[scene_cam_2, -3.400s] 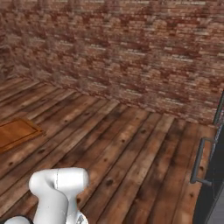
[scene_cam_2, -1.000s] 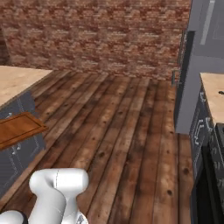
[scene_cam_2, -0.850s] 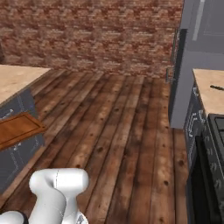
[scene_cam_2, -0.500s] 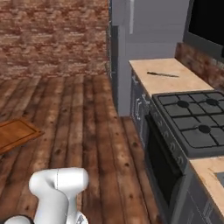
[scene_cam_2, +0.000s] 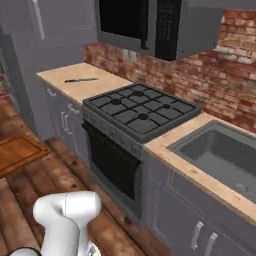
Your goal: Move the cutting board and knife to the sink. Then move spray from the cabinet to the counter.
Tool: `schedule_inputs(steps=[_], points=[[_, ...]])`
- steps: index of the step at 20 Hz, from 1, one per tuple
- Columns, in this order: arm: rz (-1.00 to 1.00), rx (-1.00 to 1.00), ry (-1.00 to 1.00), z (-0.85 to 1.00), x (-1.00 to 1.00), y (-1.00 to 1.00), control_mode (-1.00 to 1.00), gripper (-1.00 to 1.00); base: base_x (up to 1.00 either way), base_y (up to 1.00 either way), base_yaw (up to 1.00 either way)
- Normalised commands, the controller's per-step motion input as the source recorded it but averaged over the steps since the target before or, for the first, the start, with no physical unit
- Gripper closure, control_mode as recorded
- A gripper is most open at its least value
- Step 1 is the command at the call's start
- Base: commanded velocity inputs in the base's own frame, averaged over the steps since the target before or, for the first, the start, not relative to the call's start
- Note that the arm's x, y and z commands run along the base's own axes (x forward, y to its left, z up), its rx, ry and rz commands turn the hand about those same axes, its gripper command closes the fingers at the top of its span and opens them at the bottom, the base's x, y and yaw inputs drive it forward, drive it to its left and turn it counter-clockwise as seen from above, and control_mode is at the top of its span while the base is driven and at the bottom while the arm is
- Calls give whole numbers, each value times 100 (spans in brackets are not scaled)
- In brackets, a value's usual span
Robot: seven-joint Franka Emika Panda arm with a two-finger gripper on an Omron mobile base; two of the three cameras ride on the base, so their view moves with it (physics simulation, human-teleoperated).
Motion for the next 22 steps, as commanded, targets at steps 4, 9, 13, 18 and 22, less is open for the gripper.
schedule_inputs(steps=[4,9,13,18,22], points=[[0,0,0,0,0,0,100,100,0,13,-91],[0,0,0,0,0,0,100,100,2,12,-87],[0,0,0,0,0,0,100,100,34,7,-50],[0,0,0,0,0,0,100,100,45,-9,-16],[0,0,0,0,0,0,100,100,34,-15,2]])
